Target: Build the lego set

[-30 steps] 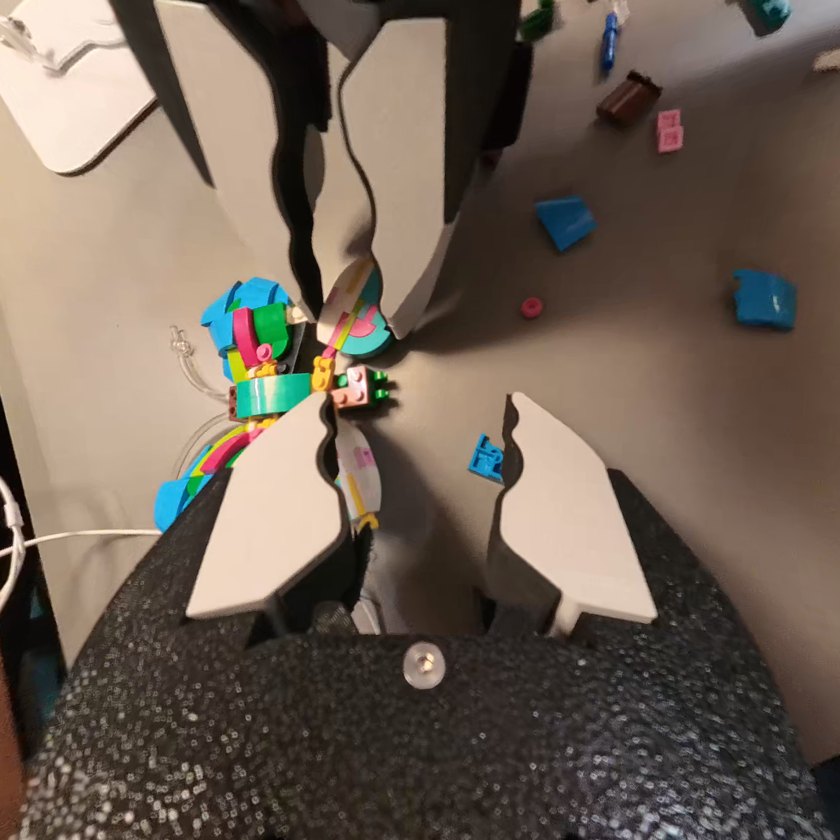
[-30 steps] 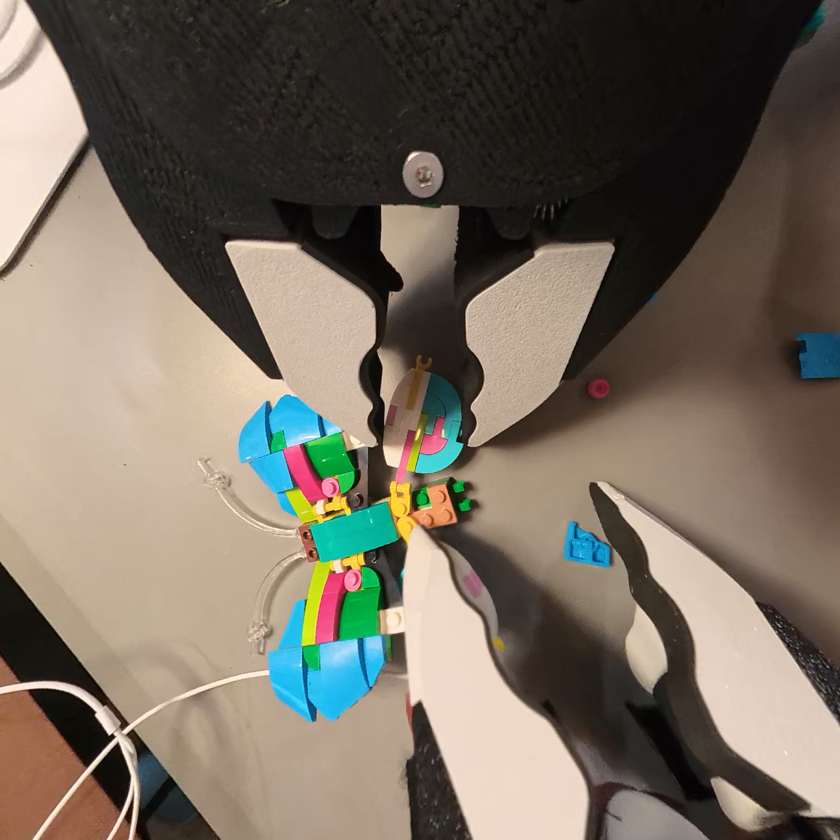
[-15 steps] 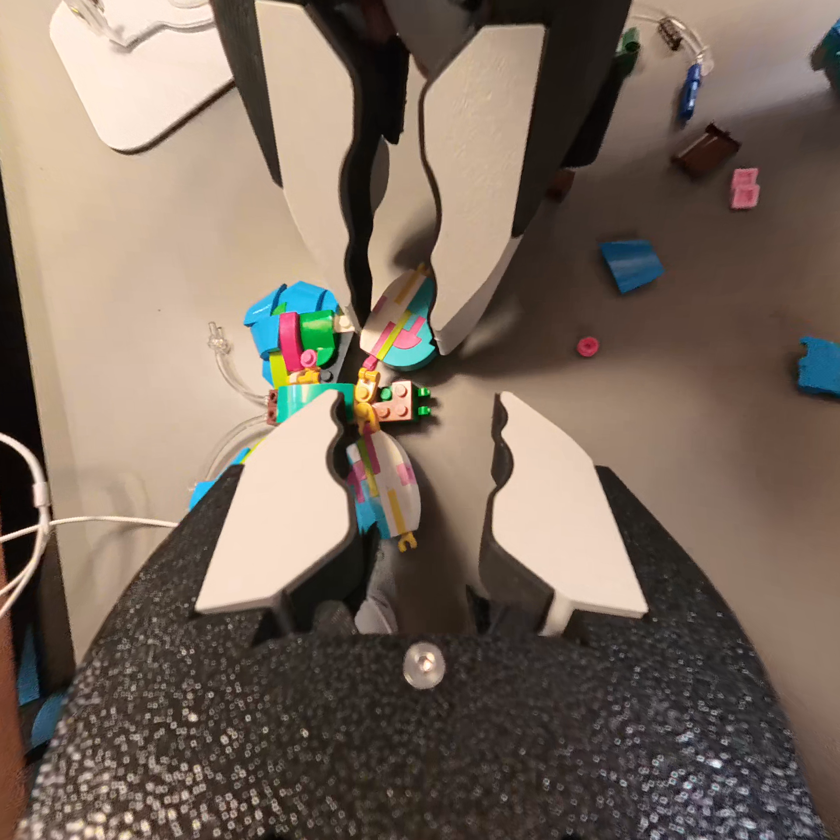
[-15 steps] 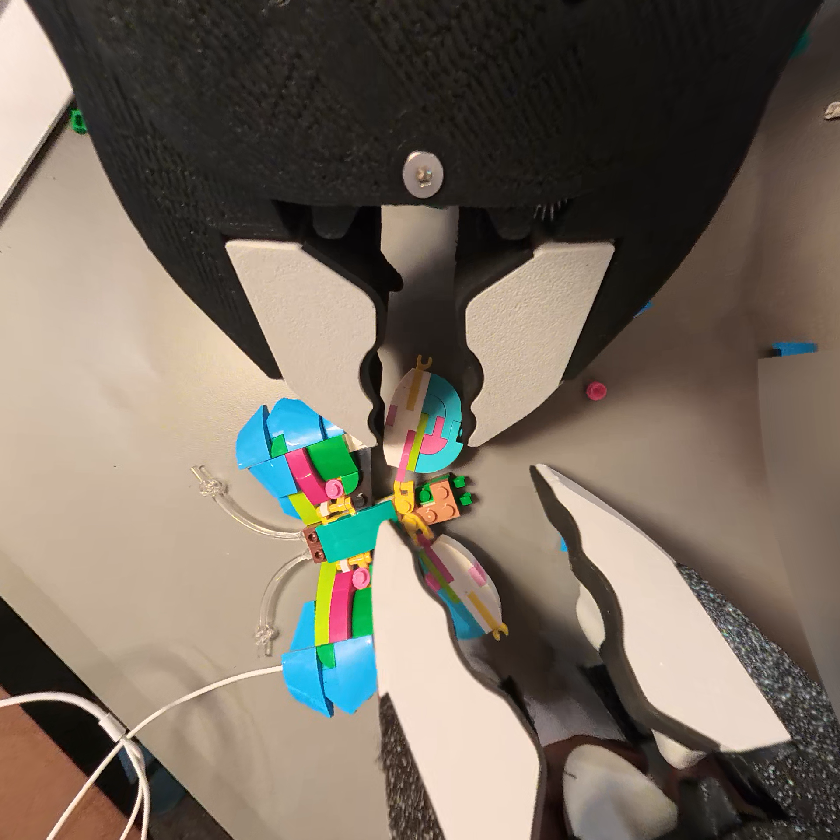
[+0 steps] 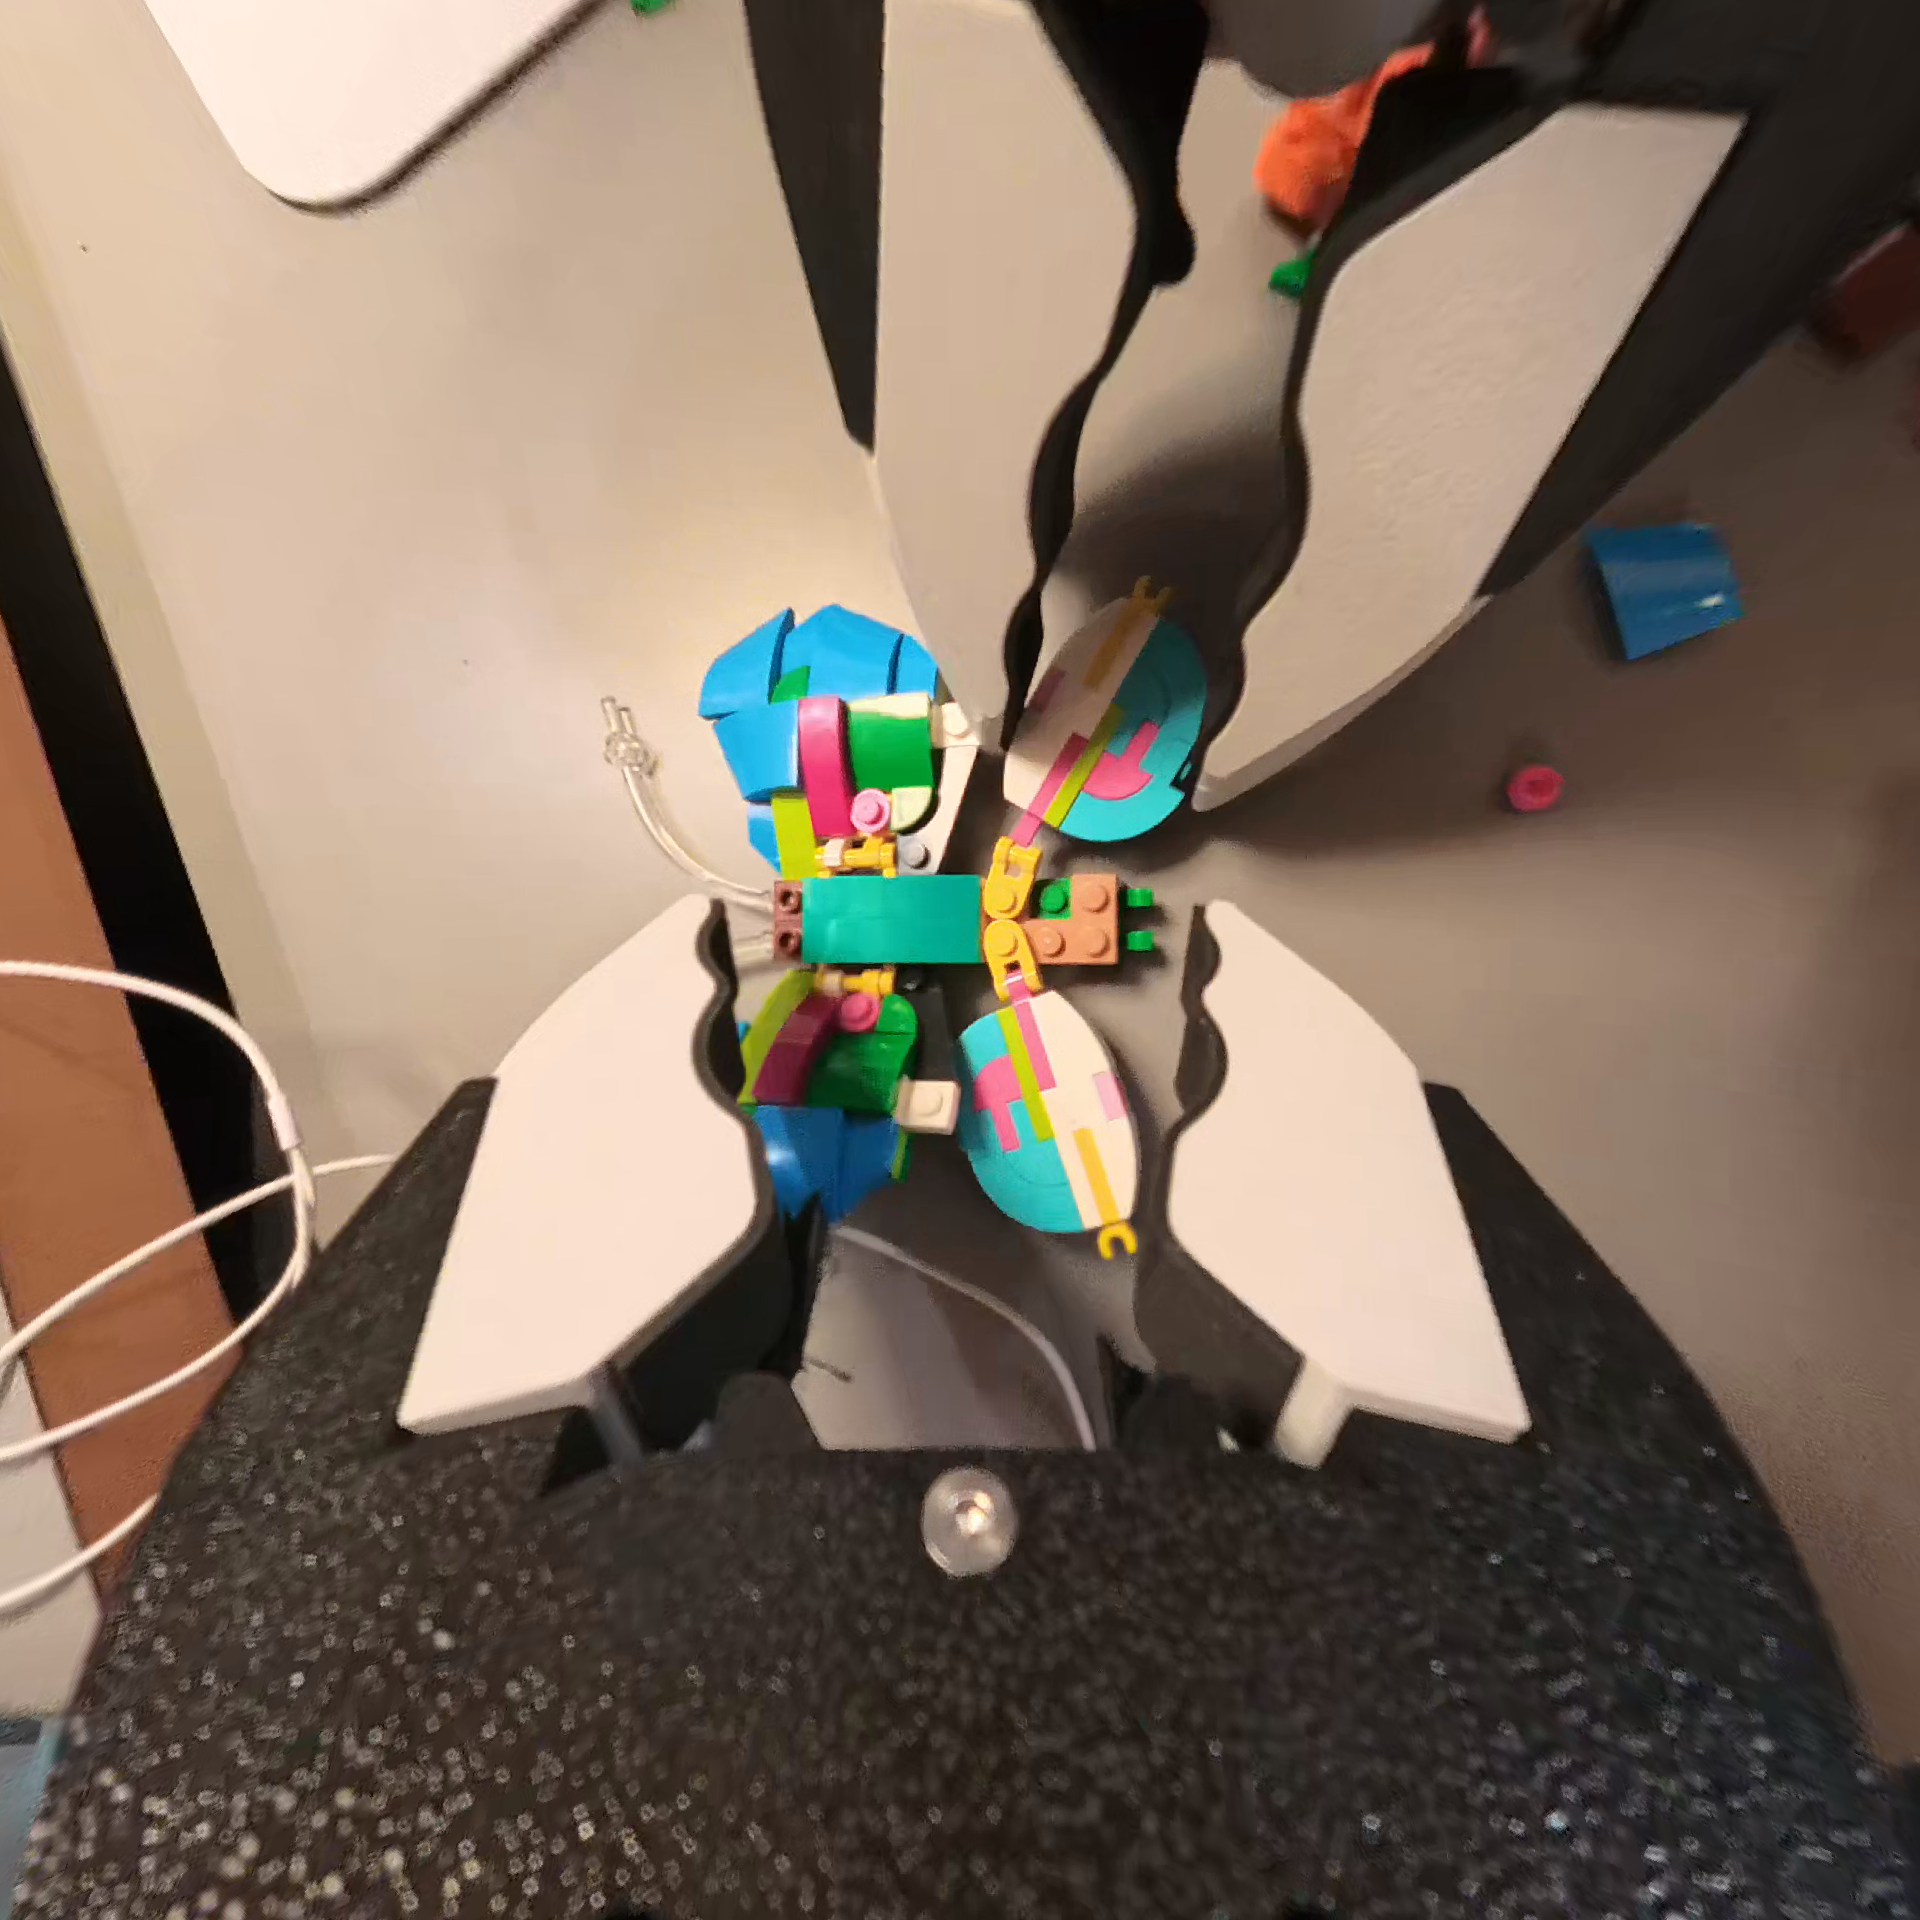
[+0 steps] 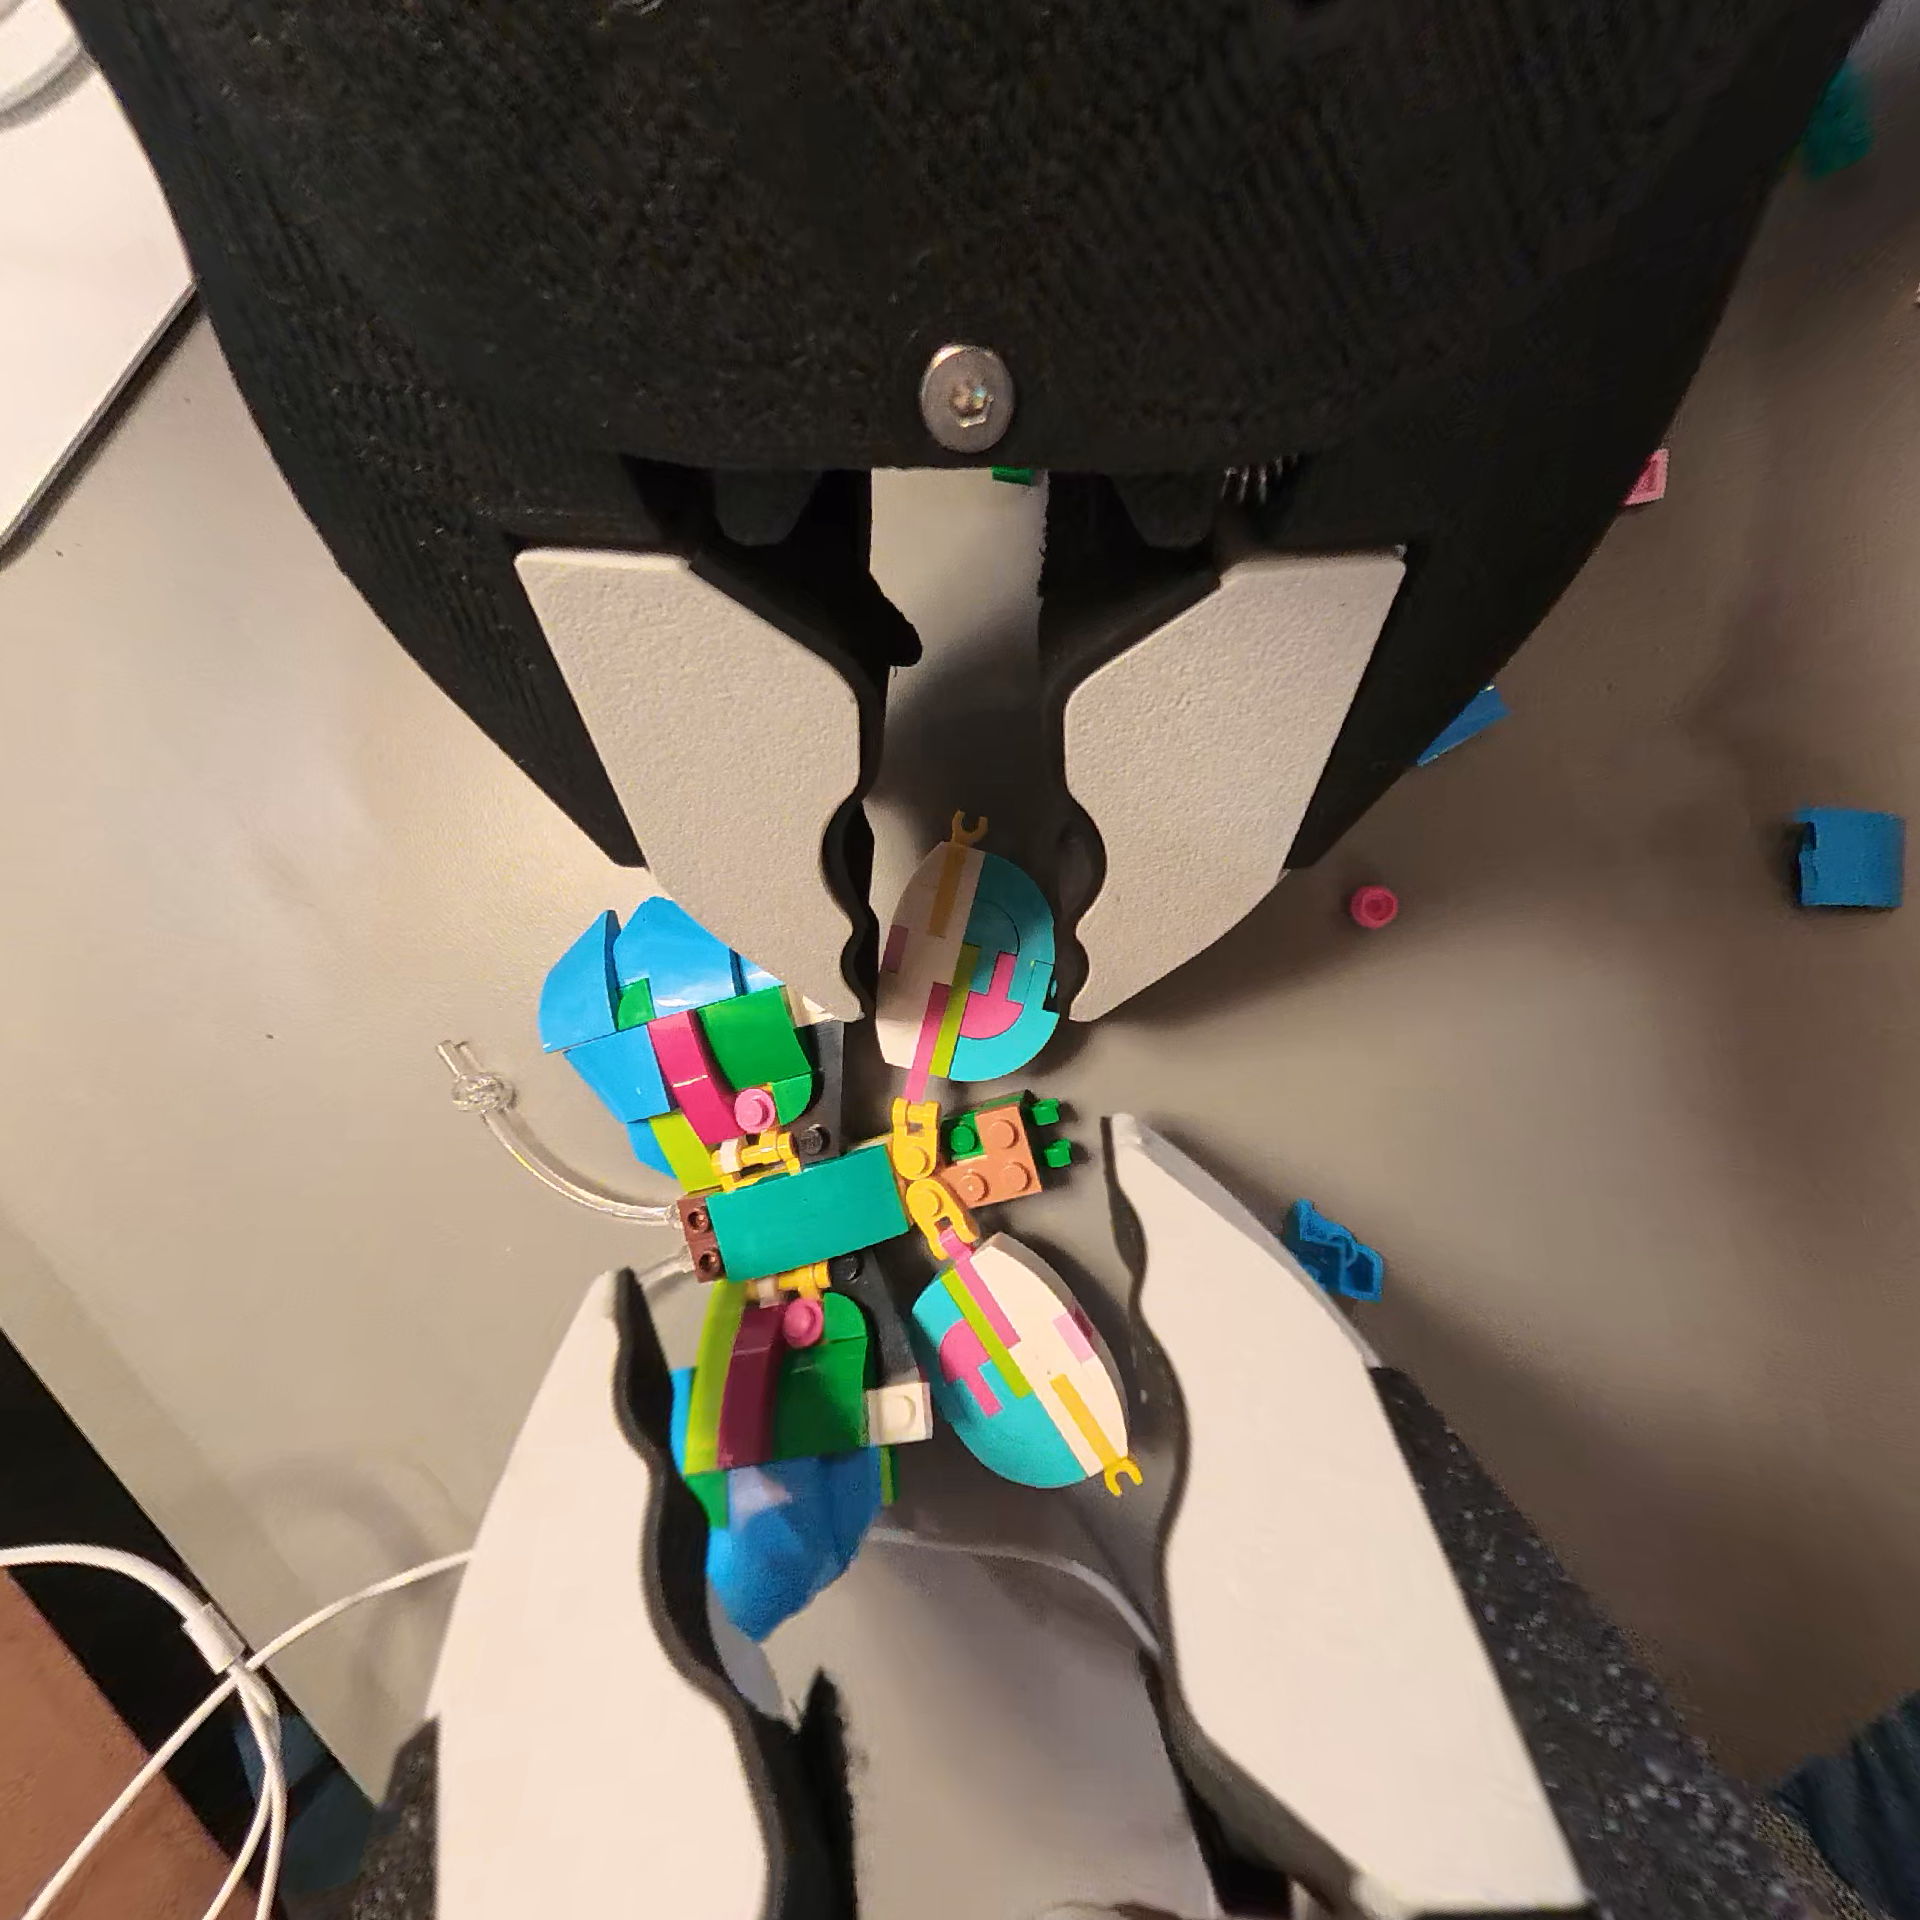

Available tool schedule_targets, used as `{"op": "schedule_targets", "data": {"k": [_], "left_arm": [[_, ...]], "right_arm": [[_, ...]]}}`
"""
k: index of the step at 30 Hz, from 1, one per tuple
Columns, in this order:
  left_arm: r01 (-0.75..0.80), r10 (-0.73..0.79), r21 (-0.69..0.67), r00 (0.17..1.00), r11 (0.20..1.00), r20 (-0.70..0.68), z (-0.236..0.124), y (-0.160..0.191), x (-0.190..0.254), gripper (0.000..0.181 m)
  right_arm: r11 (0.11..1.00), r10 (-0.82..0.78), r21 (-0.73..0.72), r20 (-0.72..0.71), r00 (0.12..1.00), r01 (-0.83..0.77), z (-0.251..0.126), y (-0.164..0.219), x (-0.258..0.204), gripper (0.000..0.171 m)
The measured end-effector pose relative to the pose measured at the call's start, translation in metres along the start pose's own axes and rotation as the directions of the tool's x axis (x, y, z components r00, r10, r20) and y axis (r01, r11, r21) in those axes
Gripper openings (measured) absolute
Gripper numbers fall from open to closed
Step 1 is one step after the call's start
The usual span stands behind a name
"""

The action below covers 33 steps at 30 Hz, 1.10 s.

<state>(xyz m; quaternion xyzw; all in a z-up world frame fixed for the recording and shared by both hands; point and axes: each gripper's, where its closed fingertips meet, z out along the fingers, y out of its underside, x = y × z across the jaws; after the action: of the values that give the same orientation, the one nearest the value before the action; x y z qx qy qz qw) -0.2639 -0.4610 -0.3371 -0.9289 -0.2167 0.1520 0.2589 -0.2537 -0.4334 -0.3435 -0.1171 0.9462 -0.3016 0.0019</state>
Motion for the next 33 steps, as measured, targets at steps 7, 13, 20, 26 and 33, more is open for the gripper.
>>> {"op": "schedule_targets", "data": {"k": [7,13,20,26,33], "left_arm": [[0.003,-0.01,-0.117,0.998,0.993,-0.055,0.011,0.012,-0.004,0.09],[0.001,-0.018,-0.145,0.993,0.989,-0.119,0.014,0.012,-0.002,0.086],[-0.007,-0.022,-0.189,0.989,0.982,-0.148,0.014,0.014,-0.002,0.083],[-0.023,-0.01,-0.223,0.989,0.974,-0.146,0.014,0.014,-0.003,0.082],[-0.035,-0.002,-0.239,0.988,0.97,-0.153,0.014,0.014,-0.002,0.081]], "right_arm": [[1.0,-0.007,0.015,-0.005,1.0,0.007,0.0,0.001,-0.001,0.031],[0.999,0.004,0.04,-0.007,1.0,-0.004,0.0,-0.001,0.0,0.031],[0.998,-0.008,0.059,-0.02,1.0,0.009,0.002,0.0,0.0,0.031],[0.996,-0.003,0.088,-0.064,0.998,0.009,-0.002,-0.001,0.0,0.031],[0.995,-0.014,0.096,-0.085,0.996,0.022,-0.003,-0.002,0.0,0.031]]}}
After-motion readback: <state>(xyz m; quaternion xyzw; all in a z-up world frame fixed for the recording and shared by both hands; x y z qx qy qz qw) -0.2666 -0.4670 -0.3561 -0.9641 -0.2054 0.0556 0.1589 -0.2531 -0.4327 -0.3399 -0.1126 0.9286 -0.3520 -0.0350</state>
